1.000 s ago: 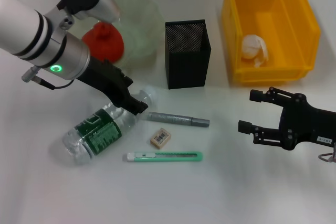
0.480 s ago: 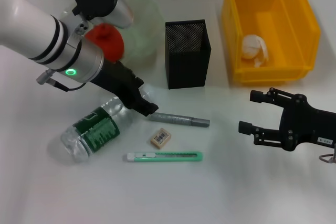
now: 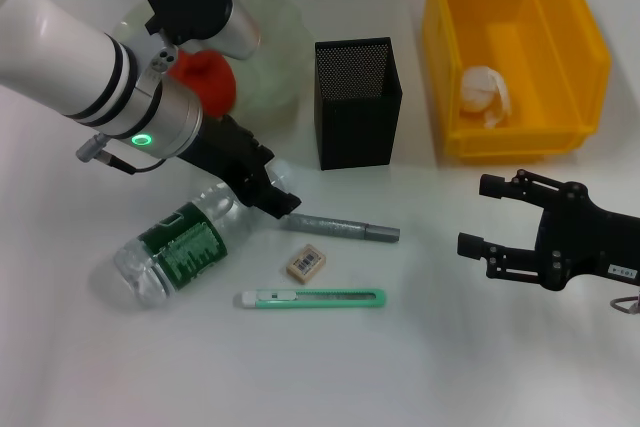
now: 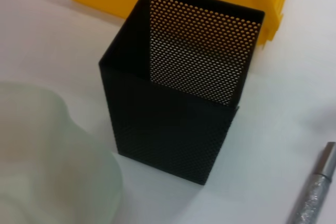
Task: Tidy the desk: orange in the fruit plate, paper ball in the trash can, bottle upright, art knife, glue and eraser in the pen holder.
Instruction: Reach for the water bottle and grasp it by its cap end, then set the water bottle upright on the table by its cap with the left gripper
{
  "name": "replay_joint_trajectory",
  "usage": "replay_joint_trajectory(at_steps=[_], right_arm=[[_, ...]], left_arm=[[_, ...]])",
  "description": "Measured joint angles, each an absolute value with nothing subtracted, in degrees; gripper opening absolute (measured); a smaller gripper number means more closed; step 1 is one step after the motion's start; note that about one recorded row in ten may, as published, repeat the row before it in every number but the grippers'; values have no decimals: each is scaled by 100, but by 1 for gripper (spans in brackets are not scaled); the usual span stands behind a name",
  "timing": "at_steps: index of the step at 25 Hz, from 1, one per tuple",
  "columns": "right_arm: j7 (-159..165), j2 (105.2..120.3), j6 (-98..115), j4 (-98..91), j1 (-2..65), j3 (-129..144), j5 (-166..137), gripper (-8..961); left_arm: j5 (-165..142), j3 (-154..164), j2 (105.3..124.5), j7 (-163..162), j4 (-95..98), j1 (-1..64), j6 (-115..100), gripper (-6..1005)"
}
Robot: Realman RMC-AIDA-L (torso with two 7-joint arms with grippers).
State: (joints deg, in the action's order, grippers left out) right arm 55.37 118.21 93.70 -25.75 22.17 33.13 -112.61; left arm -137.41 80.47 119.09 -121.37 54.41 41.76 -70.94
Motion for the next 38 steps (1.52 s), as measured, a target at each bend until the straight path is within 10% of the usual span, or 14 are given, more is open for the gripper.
replay_joint_trajectory(at_steps=[38], right_arm=[[5528,11812,9336,-2575,2206,3295,-11257,823]], left_arm=[[-13638,8052,11882,-12089,5477,4156,-7101,442]])
